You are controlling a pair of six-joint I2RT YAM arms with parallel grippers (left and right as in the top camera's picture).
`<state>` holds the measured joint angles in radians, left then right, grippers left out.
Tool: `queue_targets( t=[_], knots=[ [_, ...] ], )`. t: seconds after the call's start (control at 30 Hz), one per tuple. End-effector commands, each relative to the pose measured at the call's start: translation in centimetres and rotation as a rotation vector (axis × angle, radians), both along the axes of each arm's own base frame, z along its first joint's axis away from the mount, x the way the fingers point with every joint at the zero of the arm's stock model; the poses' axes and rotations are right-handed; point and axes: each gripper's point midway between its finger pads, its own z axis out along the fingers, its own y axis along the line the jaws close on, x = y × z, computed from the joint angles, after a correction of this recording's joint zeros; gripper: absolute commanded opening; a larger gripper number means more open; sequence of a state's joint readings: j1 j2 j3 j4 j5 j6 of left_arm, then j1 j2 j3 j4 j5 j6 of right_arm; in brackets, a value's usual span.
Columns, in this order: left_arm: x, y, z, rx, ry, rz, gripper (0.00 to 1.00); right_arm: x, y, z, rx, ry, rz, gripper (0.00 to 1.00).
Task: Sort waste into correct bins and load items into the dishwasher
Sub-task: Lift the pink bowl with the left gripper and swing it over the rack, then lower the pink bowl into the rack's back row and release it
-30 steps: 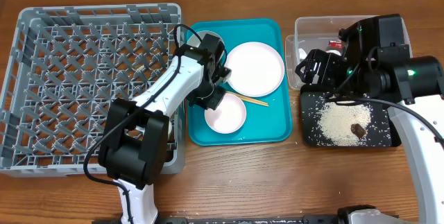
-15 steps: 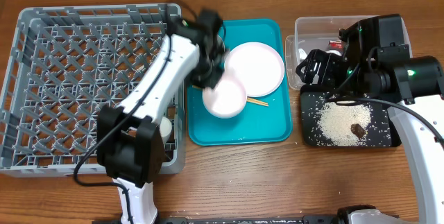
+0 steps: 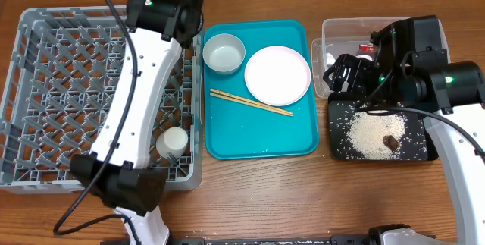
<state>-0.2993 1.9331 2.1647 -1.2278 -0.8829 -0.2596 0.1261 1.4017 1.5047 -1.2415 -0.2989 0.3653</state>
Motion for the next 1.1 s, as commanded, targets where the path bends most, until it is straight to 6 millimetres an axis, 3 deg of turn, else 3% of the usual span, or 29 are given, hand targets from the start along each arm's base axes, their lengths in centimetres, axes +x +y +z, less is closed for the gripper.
queue_targets(
  t=[0.0, 0.07, 0.23, 0.5, 0.7, 1.07],
  knots=[
    [-0.2, 3.2, 1.7, 0.261, -0.135, 0.250, 0.04, 0.2, -0.2, -0.1, -0.012, -0.006, -0.002, 1.00],
    [0.2, 3.4, 1.1, 0.327, -0.139, 0.284, 0.04, 0.2, -0.2, -0.1, -0.012, -0.006, -0.002, 1.00],
    [2.0, 3.0, -3.3, 0.418, -0.033, 0.275, 0.04, 0.2, -0.2, -0.1, -0.012, -0.006, -0.002, 1.00],
    [3.1, 2.3, -8.4, 0.517, 0.125, 0.233, 0.04, 0.2, -0.2, -0.1, -0.012, -0.006, -0.001, 1.00],
    [3.1, 2.0, -9.7, 0.530, 0.167, 0.219, 0.04, 0.2, -0.2, -0.1, -0.012, -0.006, -0.002, 1.00],
    [3.5, 1.0, -12.4, 0.385, 0.200, 0.182, 0.04, 0.2, -0.2, -0.1, -0.012, -0.006, -0.002, 1.00]
  ],
)
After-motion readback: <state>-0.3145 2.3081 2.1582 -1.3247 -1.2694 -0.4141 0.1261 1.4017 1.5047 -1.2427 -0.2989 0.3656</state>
